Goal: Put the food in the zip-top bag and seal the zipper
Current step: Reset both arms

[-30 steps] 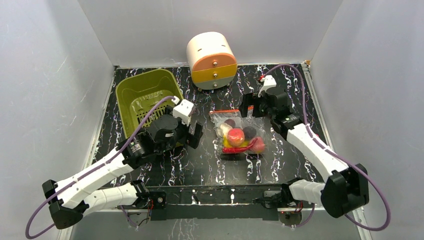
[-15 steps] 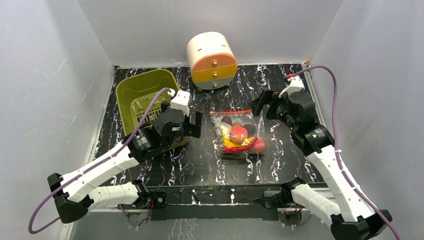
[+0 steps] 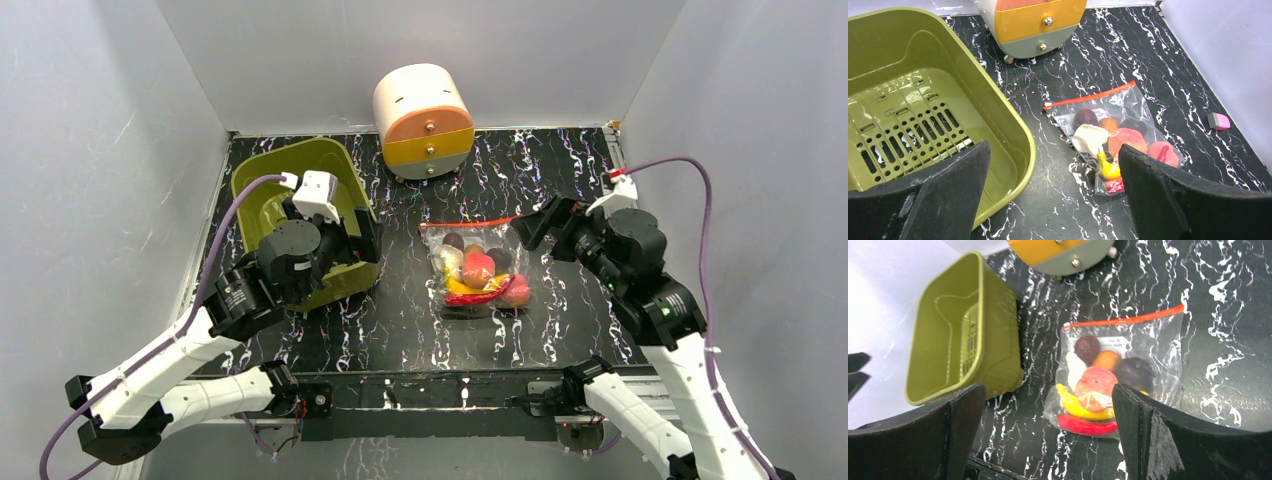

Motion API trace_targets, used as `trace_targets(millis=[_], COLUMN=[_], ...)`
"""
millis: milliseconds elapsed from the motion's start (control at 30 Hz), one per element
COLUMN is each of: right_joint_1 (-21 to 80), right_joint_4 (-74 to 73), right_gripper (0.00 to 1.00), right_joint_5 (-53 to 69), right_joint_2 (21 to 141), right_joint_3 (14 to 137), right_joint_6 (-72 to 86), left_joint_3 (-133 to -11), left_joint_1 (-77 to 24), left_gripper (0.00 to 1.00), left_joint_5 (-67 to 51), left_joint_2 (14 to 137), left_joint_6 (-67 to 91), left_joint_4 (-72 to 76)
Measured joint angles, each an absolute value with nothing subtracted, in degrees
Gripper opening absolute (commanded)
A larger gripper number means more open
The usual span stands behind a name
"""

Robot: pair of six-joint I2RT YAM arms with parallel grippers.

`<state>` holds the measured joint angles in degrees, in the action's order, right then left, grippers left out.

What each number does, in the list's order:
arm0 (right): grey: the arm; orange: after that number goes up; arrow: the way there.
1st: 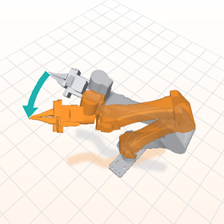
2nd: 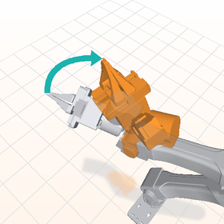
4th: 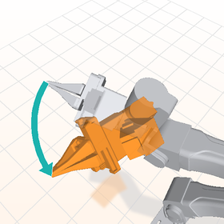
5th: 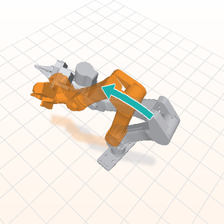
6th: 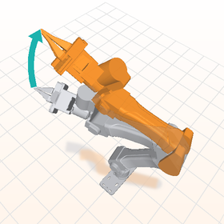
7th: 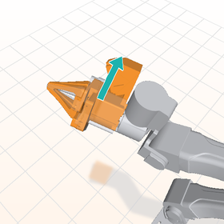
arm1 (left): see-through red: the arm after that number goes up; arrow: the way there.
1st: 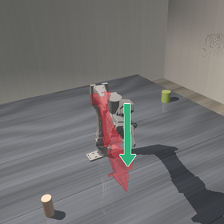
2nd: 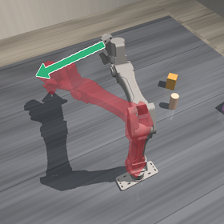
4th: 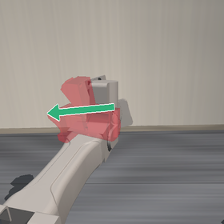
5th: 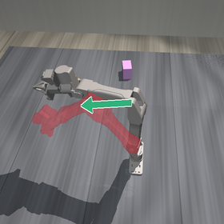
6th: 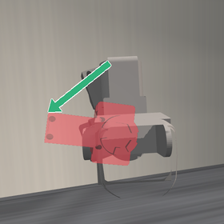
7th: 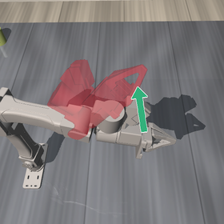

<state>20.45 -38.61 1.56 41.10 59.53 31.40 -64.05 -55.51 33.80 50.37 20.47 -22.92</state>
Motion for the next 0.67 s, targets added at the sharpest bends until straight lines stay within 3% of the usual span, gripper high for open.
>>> trace_targets(millis=[667], right_joint_1=[20.45], right_joint_4=[-40.34], right_gripper=[0.98], right_joint_5=[3.03], right_joint_2=[36.10], right_joint_3=[60.93], right_joint_6=[35.11], left_joint_3=[-60.95], left_joint_1=[-55.51], left_gripper=[0.98], left_joint_5=[34.02], left_joint_2=[47.18], left_joint_6=[24.71], left_joint_4=[-24.36])
